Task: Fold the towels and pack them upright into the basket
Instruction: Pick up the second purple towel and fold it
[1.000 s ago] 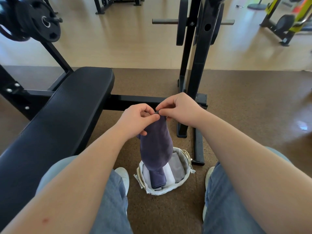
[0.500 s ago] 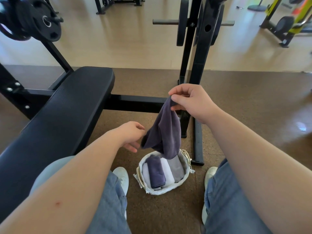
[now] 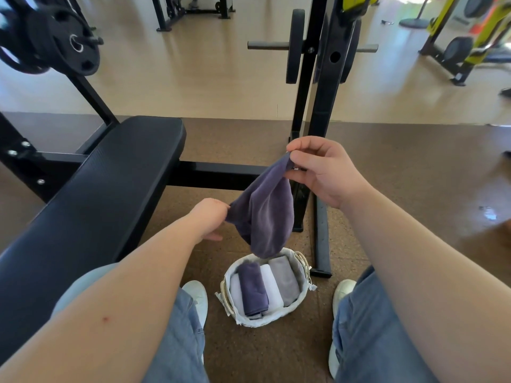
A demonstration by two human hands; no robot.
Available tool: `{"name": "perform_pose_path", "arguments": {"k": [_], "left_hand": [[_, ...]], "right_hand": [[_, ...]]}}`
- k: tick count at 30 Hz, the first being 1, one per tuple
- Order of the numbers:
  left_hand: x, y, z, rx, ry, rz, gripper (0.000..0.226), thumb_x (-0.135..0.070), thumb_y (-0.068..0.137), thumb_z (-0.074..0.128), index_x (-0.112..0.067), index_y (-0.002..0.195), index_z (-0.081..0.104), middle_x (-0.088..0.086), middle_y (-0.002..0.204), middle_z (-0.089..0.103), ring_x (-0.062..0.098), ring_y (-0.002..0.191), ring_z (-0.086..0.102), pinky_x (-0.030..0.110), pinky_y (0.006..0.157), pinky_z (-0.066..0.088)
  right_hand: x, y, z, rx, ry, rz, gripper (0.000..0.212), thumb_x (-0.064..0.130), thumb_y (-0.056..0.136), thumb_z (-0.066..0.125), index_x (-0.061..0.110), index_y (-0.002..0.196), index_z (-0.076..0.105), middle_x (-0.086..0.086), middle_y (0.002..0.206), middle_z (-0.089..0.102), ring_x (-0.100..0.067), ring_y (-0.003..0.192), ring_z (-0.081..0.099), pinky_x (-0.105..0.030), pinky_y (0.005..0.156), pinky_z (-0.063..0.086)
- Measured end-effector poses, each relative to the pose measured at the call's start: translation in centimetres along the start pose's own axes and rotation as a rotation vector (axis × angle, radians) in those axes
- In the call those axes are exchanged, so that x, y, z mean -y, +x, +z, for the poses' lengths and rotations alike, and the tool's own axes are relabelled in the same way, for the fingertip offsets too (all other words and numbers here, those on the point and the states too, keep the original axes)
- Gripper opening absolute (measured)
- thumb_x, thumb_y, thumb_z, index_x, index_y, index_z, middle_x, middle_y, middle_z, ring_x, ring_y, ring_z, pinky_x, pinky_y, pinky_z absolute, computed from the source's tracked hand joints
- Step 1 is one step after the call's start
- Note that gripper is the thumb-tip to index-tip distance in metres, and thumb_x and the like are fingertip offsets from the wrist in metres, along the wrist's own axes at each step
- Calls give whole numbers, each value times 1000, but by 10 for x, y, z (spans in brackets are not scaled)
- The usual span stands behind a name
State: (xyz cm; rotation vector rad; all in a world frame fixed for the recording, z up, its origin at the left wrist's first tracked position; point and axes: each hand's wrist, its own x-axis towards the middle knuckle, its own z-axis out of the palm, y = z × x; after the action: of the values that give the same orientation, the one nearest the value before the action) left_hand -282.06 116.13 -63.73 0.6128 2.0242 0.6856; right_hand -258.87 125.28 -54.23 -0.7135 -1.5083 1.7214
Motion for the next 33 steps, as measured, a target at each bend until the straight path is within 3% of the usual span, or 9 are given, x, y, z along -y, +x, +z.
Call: {"name": "perform_pose_path", "arguments": {"k": [3, 6, 8, 11, 14, 17, 22, 27, 33], "left_hand": [[3, 2, 3, 69, 11, 58, 26, -20, 104, 56, -15, 130, 57, 11, 122, 65, 26, 109, 66, 32, 62, 59], [3, 5, 4, 13, 166, 166, 13, -20, 104, 57, -17, 112, 67, 9, 108, 68, 23, 98, 67, 30, 70, 59], [3, 9, -2, -84, 221, 218, 11, -21, 100, 63, -19, 106, 72, 7, 102, 70, 21, 93, 68, 37, 82, 62], [2, 9, -13, -185, 197, 255, 16, -19, 97, 68, -22, 110, 76, 5, 104, 71, 22, 98, 69, 42, 90, 61], [-1, 5, -21, -283, 185, 290, 23, -15, 100, 63, -23, 116, 77, 7, 114, 70, 25, 104, 67, 43, 92, 60], [-6, 0, -24, -371, 247, 328, 27, -15, 104, 56, -21, 122, 76, 9, 121, 69, 21, 96, 61, 32, 83, 54], [-9, -2, -30, -363, 329, 365, 26, -17, 102, 57, -17, 123, 74, 8, 112, 69, 16, 88, 60, 29, 75, 51], [6, -9, -40, -340, 622, 402, 19, -24, 98, 65, -24, 112, 77, 0, 95, 71, 14, 82, 64, 30, 74, 55], [3, -18, -49, -449, 489, 492, 18, -30, 96, 70, -18, 100, 82, -4, 86, 69, 14, 82, 65, 32, 80, 55]], "right_hand": [[1, 0, -2, -10, 54, 8, 16, -6, 101, 53, 1, 108, 65, -15, 97, 66, -30, 102, 68, -45, 94, 59], [2, 2, -5, -66, 47, 31, 16, -6, 101, 55, -2, 112, 65, -20, 101, 65, -33, 102, 68, -42, 90, 61], [2, 3, -6, -170, -70, 73, 18, -4, 100, 57, -4, 115, 68, -21, 105, 68, -31, 105, 71, -33, 81, 63], [-3, 6, -17, -324, -444, 140, 17, 5, 100, 62, 16, 104, 74, -4, 104, 71, -18, 98, 70, -20, 65, 60], [-15, 11, -37, -437, -750, 172, 20, 11, 99, 62, 26, 101, 75, 5, 99, 70, -18, 93, 69, -34, 80, 63], [-21, 13, -49, -460, -957, 198, 22, 14, 98, 59, 25, 104, 77, 2, 101, 73, -23, 97, 68, -45, 93, 59], [-33, 12, -53, -418, -1011, 249, 22, 14, 100, 58, 22, 107, 77, -2, 107, 72, -22, 98, 65, -41, 91, 59], [-37, 13, -58, -463, -951, 236, 24, 13, 101, 58, 20, 112, 78, -3, 110, 73, -24, 102, 66, -43, 96, 57], [-40, 12, -56, -423, -979, 290, 22, 12, 99, 58, 25, 97, 76, -4, 109, 73, -27, 106, 67, -46, 98, 57]]}}
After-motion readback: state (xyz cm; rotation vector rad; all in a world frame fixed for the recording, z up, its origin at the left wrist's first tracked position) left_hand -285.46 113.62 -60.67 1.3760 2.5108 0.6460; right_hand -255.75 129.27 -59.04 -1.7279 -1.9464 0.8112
